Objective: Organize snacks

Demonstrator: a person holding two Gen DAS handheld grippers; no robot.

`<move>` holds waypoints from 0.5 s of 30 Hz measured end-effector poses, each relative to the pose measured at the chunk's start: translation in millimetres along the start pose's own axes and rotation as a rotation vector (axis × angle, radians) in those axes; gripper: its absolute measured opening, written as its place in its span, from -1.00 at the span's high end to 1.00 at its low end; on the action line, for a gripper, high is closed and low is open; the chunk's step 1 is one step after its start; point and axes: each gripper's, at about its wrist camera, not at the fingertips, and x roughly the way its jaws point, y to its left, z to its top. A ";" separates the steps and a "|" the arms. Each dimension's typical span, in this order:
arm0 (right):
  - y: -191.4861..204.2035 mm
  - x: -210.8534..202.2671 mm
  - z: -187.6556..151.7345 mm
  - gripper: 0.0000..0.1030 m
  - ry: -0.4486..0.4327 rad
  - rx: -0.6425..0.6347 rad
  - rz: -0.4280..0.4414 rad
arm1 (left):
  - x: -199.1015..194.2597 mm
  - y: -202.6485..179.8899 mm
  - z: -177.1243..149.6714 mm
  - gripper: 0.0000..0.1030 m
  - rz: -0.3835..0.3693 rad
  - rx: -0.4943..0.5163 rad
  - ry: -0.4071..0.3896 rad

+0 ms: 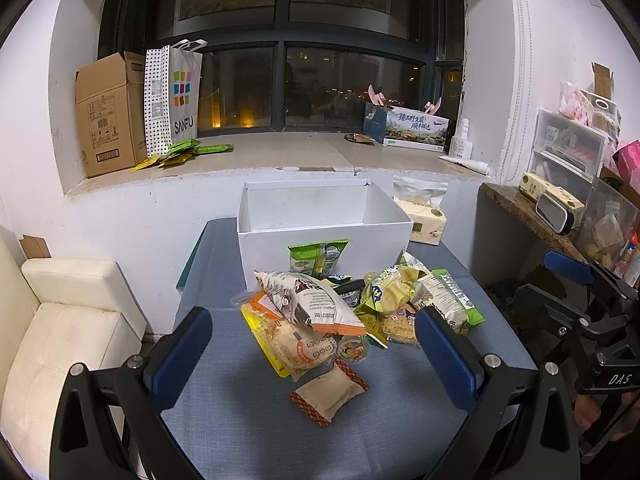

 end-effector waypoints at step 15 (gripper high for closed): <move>2.1 1.7 -1.5 -1.00 0.000 -0.007 0.004 | -0.1 1.1 0.0 -1.00 0.001 -0.002 0.002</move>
